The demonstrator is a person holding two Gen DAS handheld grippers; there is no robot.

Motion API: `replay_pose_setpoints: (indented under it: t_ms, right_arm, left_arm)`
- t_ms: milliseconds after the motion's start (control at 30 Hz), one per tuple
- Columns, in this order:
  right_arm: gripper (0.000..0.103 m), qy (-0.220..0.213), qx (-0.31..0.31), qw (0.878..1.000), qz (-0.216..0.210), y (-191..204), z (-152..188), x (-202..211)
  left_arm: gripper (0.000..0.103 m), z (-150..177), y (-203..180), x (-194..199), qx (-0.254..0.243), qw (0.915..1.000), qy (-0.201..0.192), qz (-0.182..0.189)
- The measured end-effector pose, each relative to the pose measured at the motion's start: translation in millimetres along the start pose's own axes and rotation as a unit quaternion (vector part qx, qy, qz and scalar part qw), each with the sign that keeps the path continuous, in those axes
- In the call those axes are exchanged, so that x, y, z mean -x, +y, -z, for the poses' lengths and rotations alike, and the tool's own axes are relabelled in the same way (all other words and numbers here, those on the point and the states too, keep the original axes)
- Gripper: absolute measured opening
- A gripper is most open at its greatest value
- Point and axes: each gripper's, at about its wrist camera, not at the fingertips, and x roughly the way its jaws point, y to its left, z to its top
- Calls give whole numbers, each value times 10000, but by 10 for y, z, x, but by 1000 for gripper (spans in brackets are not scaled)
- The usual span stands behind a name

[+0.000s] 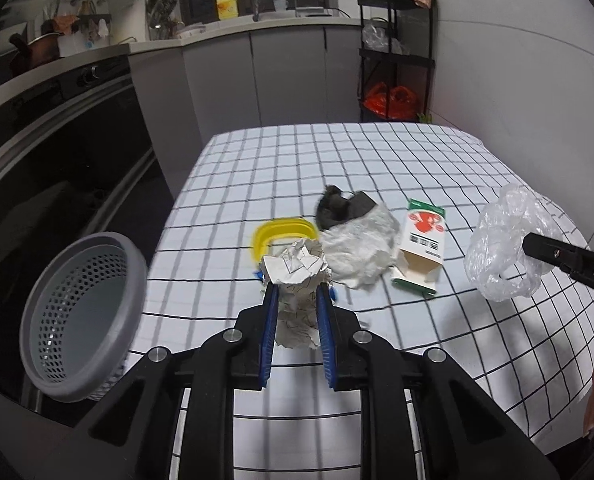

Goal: Collect trash
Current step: 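Grasp the crumpled paper with the left gripper while the right gripper holds the bag, then carry paper and bag over the grey basket and open both grippers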

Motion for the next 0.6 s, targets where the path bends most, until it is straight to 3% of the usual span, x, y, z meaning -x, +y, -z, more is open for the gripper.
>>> replay_pose_setpoints:
  t_ms: [300,600]
  right_arm:
    - [21,140,451,9986,-245,733,-9,-217]
    - [21,266,1217,9902,-638,1760,-4,-460]
  left_arm:
    - [20,-54,835,250,357,9984,-124,-417]
    - [20,39,1815,290,773,9932,-137,-860]
